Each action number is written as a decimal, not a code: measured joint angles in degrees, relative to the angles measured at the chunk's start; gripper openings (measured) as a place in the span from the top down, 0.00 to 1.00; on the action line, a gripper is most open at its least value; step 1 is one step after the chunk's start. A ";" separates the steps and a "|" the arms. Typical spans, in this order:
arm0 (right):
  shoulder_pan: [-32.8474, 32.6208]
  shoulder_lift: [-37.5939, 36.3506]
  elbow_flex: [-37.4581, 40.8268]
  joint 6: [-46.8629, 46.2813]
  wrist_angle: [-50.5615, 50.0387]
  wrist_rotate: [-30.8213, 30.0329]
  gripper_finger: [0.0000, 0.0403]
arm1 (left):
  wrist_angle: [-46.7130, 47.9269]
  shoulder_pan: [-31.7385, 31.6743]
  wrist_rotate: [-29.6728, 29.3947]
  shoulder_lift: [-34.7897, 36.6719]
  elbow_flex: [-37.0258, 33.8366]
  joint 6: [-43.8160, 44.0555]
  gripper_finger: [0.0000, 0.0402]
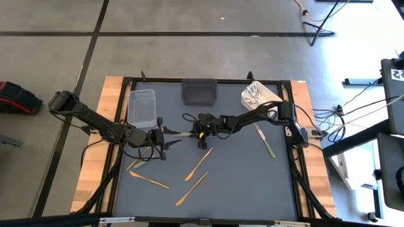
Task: Sort silverware by color (type)
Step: Put the center green knife into the gray transparent bin
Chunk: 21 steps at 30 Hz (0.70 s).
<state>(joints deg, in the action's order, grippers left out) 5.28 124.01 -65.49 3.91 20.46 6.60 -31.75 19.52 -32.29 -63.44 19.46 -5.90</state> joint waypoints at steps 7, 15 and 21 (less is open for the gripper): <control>-0.07 0.13 0.09 1.05 -0.42 -1.04 0.92 | 0.00 -0.01 0.34 0.00 0.00 1.17 0.67; -0.07 0.21 0.20 2.40 1.06 -1.31 0.96 | -0.17 0.02 0.31 0.00 0.00 1.17 0.67; -0.09 -0.77 -0.36 2.38 0.85 -2.98 0.94 | 0.07 0.16 0.28 0.01 0.00 -0.37 0.67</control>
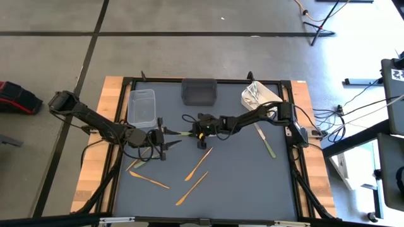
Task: Sort silverware by color (type)
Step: Put the center green knife into the gray transparent bin
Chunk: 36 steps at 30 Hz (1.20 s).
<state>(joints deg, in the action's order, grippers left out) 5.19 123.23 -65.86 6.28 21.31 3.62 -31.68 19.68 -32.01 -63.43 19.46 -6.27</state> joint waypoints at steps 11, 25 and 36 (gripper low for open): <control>0.23 -7.92 -0.36 0.49 -1.70 -5.62 0.96 | 0.26 0.61 0.01 0.01 0.00 1.23 0.67; 8.13 -16.23 -0.47 4.66 11.04 -7.53 0.99 | 0.13 0.59 0.00 0.01 0.00 1.21 0.67; 18.19 -10.28 -0.47 4.07 21.90 -5.14 0.99 | -0.37 0.42 -0.04 0.03 0.00 1.23 0.67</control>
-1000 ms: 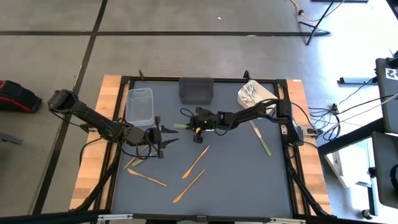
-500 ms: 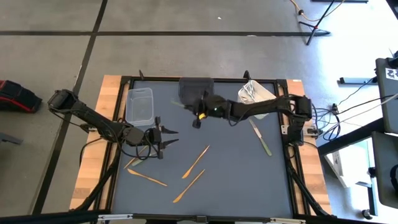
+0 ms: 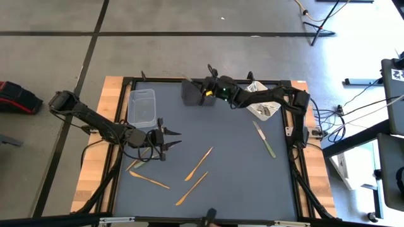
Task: Sort silverware by color (type)
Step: Put the center green knife into the gray transparent bin
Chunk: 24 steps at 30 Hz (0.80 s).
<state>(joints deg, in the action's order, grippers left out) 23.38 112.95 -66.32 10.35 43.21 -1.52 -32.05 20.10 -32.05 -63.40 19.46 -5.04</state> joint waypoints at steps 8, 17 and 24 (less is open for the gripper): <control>5.14 3.43 -0.02 -2.53 -1.61 4.37 0.99 | -0.04 0.01 0.01 0.00 0.00 -0.02 0.67; 5.81 4.28 -0.04 -4.25 -6.99 5.30 0.99 | -0.07 0.00 0.00 0.00 0.00 -0.02 0.67; 5.90 4.28 -0.04 -6.71 -7.53 5.65 0.97 | -0.09 0.00 0.00 0.00 0.00 -0.02 0.67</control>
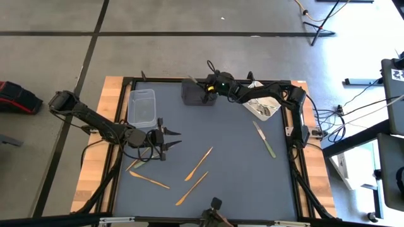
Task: Sort silverware by color (type)
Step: Put the center green knife into the gray transparent bin, then put the right green knife into the gray transparent bin
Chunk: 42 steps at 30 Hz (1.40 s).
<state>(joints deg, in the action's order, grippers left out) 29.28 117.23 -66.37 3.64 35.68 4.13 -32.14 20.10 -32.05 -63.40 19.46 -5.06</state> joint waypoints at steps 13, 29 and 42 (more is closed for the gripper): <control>-1.21 -11.01 -0.07 2.81 -13.55 -3.62 0.56 | 0.17 0.09 0.00 0.00 0.00 0.00 0.67; -15.53 -42.04 -0.04 -13.97 -81.08 -8.37 0.53 | 0.66 0.13 0.13 -0.02 0.00 0.48 0.67; -30.73 -43.08 5.29 -47.70 -109.00 -12.47 0.53 | 0.69 0.13 0.20 -0.02 0.00 0.55 0.67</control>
<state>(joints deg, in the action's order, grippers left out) -1.46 74.15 -61.08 -44.06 -73.32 -8.34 -31.45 20.23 -31.86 -63.42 19.46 -4.51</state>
